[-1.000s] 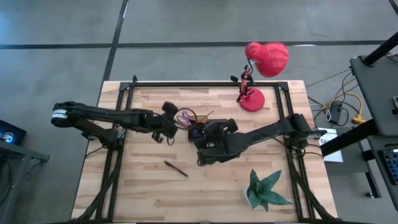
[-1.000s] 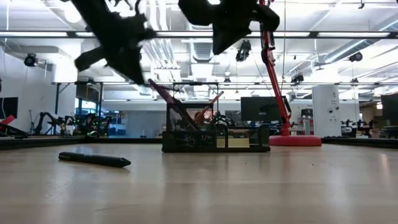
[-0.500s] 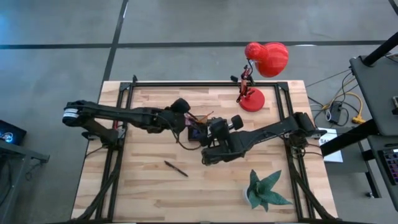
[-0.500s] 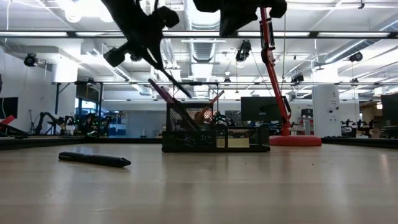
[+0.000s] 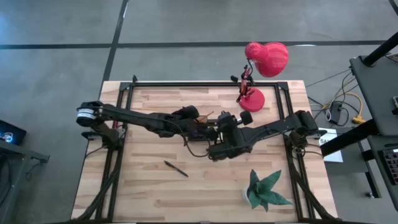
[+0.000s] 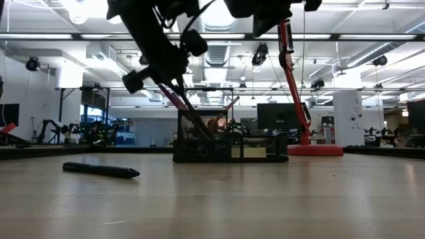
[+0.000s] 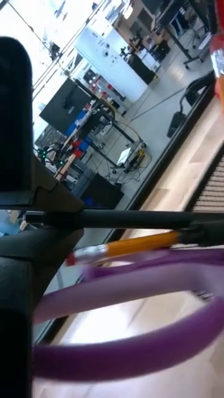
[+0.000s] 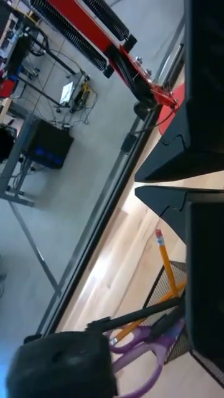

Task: Pick and place office supplies into organizer
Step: Put the top black pen into the black desk organizer, then put the black pen into the black desk organizer

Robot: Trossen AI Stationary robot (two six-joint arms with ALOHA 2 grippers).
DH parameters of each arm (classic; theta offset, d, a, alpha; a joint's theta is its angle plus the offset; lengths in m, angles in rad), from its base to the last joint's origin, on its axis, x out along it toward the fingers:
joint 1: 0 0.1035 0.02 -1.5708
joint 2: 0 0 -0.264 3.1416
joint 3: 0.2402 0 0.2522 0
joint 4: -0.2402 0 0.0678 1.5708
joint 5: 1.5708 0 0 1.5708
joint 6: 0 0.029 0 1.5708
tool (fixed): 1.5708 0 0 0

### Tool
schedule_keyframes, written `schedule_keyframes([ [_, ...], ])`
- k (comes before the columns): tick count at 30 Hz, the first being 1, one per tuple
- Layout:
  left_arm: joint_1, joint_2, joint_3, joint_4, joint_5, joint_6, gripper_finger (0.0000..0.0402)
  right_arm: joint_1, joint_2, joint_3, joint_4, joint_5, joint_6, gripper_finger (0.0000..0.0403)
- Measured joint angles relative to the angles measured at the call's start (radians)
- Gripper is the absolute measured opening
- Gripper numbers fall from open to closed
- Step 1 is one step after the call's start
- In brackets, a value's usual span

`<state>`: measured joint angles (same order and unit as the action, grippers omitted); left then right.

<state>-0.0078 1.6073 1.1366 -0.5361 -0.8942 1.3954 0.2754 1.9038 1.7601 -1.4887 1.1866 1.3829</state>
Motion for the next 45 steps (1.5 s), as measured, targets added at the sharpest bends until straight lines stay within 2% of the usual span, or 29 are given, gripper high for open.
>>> schedule_keyframes([
  [10,-0.007,0.067,0.022,0.057,0.052,-0.001,0.0020,-0.006,0.000,-0.004,0.000,-0.005,-0.003,0.0013],
  [18,-0.039,0.034,0.027,0.051,0.128,-0.073,0.0071,-0.007,0.000,-0.014,0.002,-0.008,-0.006,0.0013],
  [20,-0.044,0.030,0.027,0.036,0.120,-0.121,0.0084,-0.007,0.000,-0.014,0.002,-0.011,-0.005,0.0013],
  [24,-0.047,-0.004,0.036,-0.032,0.025,-0.219,0.0097,-0.007,0.000,-0.015,0.003,-0.021,-0.004,0.0013],
  [29,-0.047,-0.117,0.039,-0.042,0.022,-0.345,0.0100,-0.008,0.000,-0.016,0.010,-0.091,-0.020,0.0013],
  [32,-0.047,-0.199,0.039,-0.066,0.027,-0.550,0.0100,-0.010,0.000,-0.027,0.071,-0.172,-0.147,0.0013],
  [34,-0.047,-0.264,0.039,-0.148,0.092,-0.734,0.0100,-0.011,0.001,-0.044,0.167,-0.251,-0.280,0.0013],
  [35,-0.046,-0.293,0.039,-0.230,0.165,-0.837,0.0100,-0.011,0.001,-0.053,0.228,-0.303,-0.361,0.0013],
  [36,-0.046,-0.319,0.038,-0.300,0.270,-0.954,0.0100,-0.009,0.001,-0.068,0.305,-0.374,-0.456,0.0013],
  [38,-0.038,-0.362,0.029,-0.405,0.554,-1.185,0.0100,-0.004,0.001,-0.098,0.476,-0.536,-0.623,0.0013],
  [40,-0.033,-0.398,-0.005,-0.421,0.801,-1.367,0.0100,0.000,0.008,-0.134,0.647,-0.706,-0.726,0.0013],
  [41,-0.034,-0.417,-0.030,-0.407,0.866,-1.427,0.0100,0.000,0.013,-0.151,0.722,-0.779,-0.750,0.0013],
  [42,-0.040,-0.431,-0.056,-0.399,0.883,-1.474,0.0100,0.000,0.025,-0.166,0.786,-0.837,-0.759,0.0013],
  [45,-0.045,-0.475,-0.159,-0.397,0.874,-1.548,0.0100,-0.005,0.063,-0.180,0.857,-0.915,-0.741,0.0013],
])
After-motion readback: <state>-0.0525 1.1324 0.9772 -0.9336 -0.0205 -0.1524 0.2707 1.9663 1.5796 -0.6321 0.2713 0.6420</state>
